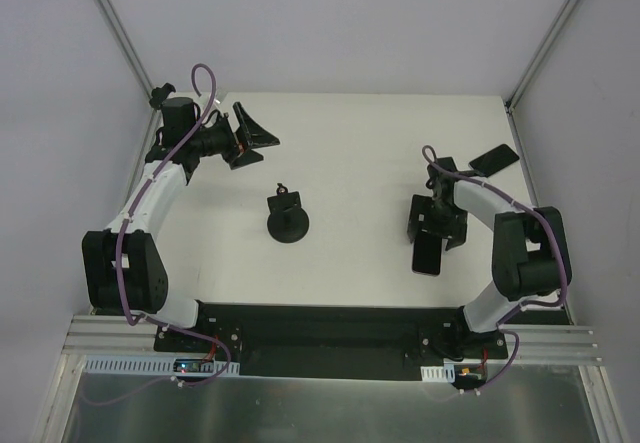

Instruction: Place the phone on the phone stand

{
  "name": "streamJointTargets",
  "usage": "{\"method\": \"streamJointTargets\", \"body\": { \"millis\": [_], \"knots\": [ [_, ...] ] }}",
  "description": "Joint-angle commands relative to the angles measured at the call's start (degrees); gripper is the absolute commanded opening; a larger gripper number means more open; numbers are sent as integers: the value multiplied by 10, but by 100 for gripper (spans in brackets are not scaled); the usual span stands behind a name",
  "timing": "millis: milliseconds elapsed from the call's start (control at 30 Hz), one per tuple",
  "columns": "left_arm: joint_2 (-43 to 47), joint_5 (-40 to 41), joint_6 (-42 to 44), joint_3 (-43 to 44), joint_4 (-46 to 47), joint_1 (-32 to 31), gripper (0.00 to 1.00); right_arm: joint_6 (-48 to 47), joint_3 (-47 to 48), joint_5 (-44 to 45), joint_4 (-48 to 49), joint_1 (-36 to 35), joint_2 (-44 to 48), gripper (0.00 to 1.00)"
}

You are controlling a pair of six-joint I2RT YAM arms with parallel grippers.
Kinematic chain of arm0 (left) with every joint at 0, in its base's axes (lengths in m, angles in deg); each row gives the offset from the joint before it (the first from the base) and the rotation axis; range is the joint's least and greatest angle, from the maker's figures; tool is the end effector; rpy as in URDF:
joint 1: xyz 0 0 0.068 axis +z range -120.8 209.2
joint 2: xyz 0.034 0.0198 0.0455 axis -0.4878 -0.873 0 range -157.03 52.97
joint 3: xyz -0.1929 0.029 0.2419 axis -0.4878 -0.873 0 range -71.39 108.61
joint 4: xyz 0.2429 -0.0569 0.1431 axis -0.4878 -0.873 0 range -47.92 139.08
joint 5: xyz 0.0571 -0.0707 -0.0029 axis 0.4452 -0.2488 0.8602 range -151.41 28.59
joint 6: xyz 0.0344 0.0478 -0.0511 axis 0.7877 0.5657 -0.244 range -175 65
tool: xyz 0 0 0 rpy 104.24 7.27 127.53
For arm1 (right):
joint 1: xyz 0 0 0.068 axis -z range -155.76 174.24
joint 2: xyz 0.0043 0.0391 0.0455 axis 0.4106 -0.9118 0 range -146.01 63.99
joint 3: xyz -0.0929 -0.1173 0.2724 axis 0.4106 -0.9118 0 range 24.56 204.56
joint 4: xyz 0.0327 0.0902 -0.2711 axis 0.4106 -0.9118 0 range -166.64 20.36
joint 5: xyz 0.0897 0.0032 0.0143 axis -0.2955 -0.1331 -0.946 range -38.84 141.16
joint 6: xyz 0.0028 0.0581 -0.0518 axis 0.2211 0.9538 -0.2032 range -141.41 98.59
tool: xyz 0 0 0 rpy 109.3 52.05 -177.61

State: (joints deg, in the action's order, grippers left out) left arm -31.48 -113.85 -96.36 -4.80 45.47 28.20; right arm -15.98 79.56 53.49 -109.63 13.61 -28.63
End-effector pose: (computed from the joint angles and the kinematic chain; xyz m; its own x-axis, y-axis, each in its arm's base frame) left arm 0.3744 -0.0592 0.3466 -0.7692 -0.3894 -0.5067 0.3197 0.4520 -0.8327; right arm 0.3117 0.0557 0.1601 -0.9723 -0.0863 -0.2173 -0.0841 0.9963 -0.0191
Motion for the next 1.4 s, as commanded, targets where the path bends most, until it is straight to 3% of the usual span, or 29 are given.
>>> {"method": "streamJointTargets", "body": {
  "millis": [0,200,767,967,1000,1167,1200,1367],
  "knots": [
    [0,-20,-6,-6,30,6,99,-2,22,15,-24,-18,-19,96],
    [-5,-20,-9,-9,34,6,99,18,8,23,-8,-29,-26,99],
    [1,-7,2,-18,34,-9,95,4,-11,1,19,-33,-33,74],
    [-12,6,12,-23,34,-16,89,-24,-8,-14,32,-33,-36,51],
    [-14,8,15,-25,34,-17,88,-35,-4,-14,31,-33,-34,36],
    [21,34,30,-19,34,-22,84,-66,-14,-18,34,-33,1,11],
    [34,38,30,-19,26,-23,84,-70,-20,-18,37,-33,9,1],
    [175,47,-10,-56,22,-44,87,-84,-59,-41,76,-33,49,1]
  ]
}}
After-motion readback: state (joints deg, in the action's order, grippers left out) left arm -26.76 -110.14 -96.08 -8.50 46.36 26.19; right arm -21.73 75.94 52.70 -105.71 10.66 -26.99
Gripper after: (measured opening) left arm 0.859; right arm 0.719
